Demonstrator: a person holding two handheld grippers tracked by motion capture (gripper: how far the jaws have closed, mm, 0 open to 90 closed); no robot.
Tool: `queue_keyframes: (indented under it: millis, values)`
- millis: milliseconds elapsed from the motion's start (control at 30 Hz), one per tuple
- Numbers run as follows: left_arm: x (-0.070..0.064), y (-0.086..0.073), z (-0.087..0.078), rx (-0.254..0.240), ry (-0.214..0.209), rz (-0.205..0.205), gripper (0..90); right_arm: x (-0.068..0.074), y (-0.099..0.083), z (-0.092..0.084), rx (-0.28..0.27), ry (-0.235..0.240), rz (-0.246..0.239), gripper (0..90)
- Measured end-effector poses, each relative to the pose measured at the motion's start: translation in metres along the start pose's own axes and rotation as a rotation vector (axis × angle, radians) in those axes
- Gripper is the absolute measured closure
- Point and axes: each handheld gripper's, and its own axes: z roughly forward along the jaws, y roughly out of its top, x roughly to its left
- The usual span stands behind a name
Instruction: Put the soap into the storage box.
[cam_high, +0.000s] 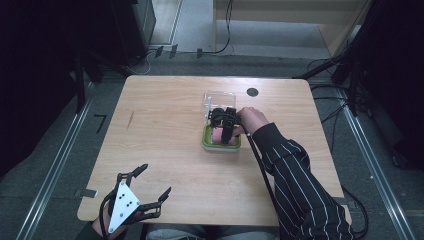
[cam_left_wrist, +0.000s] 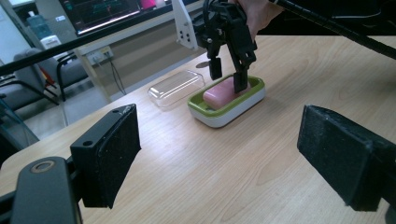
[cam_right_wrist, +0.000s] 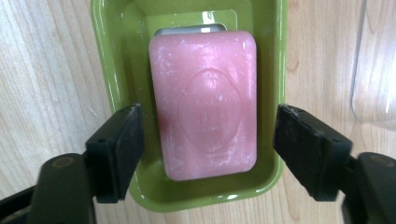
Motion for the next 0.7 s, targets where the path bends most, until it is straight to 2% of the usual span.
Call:
queue_keyframes:
  millis: [167,333,433,500,700]
  values:
    - [0.0,0.001,0.002,-0.003,-0.009,0.001,13.7,0.001,-0.002,-0.005,-0.005,0.007,0.035,20.6]
    - [0.0,0.001,0.004,-0.005,-0.016,0.002,13.7,0.009,-0.003,-0.011,0.008,0.024,0.068,15.0]
    - [0.0,0.001,0.005,-0.003,-0.018,0.004,13.7,0.011,-0.004,-0.015,0.007,0.034,0.067,13.8]
    - [0.0,0.001,0.005,-0.006,-0.017,0.001,13.7,0.014,-0.006,-0.02,0.005,0.039,0.088,10.2]
    - [0.0,0.001,0.004,-0.006,-0.017,0.002,13.7,0.02,-0.011,-0.028,0.001,0.039,0.111,9.4]
